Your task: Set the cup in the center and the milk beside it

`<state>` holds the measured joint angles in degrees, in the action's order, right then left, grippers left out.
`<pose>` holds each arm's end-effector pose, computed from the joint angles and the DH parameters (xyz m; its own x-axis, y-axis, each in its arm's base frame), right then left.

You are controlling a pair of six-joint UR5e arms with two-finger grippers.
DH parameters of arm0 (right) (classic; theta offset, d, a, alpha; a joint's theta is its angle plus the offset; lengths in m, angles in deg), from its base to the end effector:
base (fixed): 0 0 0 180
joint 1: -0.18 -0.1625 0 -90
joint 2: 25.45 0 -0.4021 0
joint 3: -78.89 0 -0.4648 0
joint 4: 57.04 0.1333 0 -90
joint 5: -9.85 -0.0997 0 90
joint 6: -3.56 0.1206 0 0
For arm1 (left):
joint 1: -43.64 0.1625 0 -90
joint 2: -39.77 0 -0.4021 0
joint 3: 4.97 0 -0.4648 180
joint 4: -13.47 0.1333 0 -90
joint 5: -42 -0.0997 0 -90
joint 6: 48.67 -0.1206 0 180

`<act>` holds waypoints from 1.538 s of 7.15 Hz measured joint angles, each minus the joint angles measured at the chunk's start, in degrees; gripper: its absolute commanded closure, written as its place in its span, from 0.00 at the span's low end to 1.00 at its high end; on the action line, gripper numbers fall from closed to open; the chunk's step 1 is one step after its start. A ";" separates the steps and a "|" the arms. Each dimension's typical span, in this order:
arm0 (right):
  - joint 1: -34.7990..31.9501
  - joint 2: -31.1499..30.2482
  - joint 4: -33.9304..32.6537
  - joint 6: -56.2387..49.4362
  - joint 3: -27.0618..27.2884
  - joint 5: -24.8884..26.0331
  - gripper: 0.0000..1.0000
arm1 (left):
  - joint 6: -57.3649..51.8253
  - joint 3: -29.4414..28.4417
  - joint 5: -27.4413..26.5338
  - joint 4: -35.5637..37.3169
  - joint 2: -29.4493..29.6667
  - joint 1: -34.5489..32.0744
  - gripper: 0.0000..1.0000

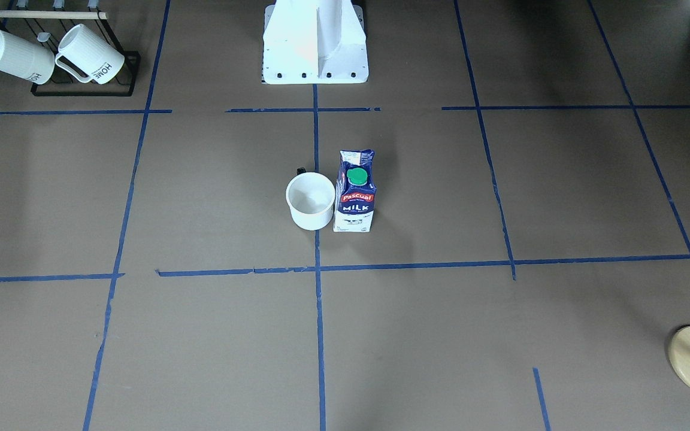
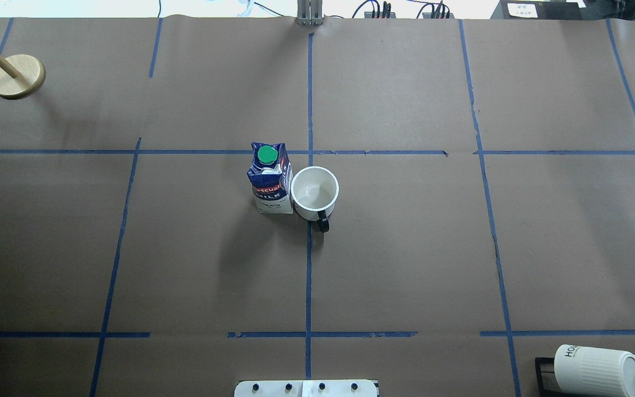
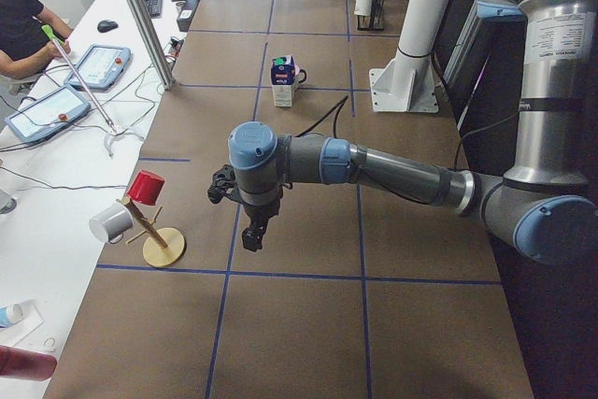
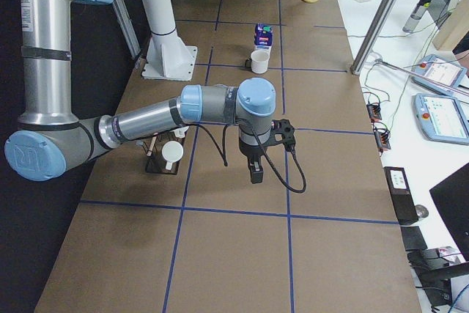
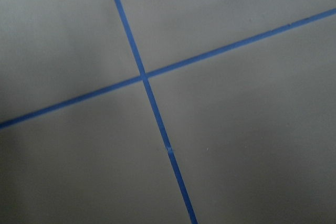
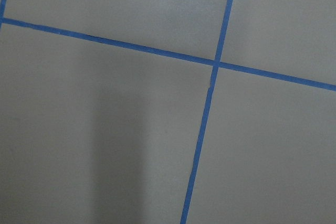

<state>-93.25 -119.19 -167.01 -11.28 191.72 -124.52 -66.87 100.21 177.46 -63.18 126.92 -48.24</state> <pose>0.0795 -0.5075 0.4995 0.7045 -0.2039 0.6798 0.1248 0.9785 0.1642 -0.0648 -0.5304 0.5512 0.6758 0.2782 -0.6826 -0.1877 0.9605 0.2057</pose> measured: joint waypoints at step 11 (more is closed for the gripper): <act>1.67 2.19 0.74 0.62 -6.51 0.54 0.00 | 0.57 -2.94 0.07 -1.45 0.41 0.11 0.00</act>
<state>-91.58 -117.00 -166.27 -10.66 185.21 -123.98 -66.30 97.27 177.53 -64.63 127.33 -48.13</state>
